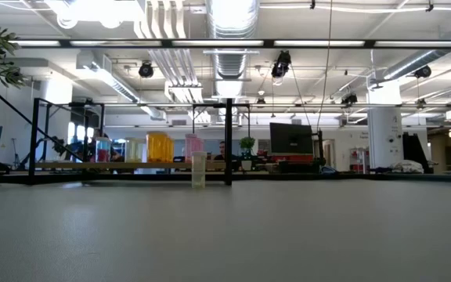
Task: Pick and place medicine bottles onto shelf by color
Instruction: Move the blue pill bottle to the middle left of the table
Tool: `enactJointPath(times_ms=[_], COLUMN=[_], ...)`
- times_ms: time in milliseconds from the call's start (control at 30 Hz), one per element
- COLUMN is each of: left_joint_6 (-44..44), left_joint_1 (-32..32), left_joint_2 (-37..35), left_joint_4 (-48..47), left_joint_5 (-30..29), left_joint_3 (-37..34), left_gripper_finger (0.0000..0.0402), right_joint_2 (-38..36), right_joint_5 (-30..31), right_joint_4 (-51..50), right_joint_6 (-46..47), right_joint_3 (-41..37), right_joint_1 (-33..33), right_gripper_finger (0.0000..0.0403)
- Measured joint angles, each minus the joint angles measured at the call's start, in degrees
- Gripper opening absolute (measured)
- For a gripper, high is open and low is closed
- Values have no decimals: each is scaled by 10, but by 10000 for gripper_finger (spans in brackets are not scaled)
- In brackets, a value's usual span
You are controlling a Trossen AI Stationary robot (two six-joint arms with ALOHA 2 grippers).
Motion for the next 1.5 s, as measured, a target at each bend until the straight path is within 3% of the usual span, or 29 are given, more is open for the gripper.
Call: enactJointPath(times_ms=[400, 667, 900, 1267, 1367, 1500], left_joint_6=[-1, -15, -175, -416, -483, -562], left_joint_1=[0, 0, 6, 12, 17, 37], left_joint_2=[0, 0, 1, 1, 1, 1], left_joint_4=[0, -47, -204, -504, -582, -724], left_joint_5=[2, -10, -44, -58, -50, 2], left_joint_3=[0, 0, 0, 0, 0, 27], left_gripper_finger=[104, 105, 105, 105, 105, 105], right_joint_2=[-9, -23, -22, -22, -22, -22], right_joint_5=[0, 1, 17, 97, 108, 117], right_joint_4=[-103, -420, -609, -733, -753, -772], right_joint_6=[9, -11, -1, -1, -1, 4], right_joint_3=[34, 188, 264, 300, 301, 300], right_joint_1=[0, 0, 0, 0, 0, 0], right_gripper_finger=[200, 248, 247, 249, 249, 249])
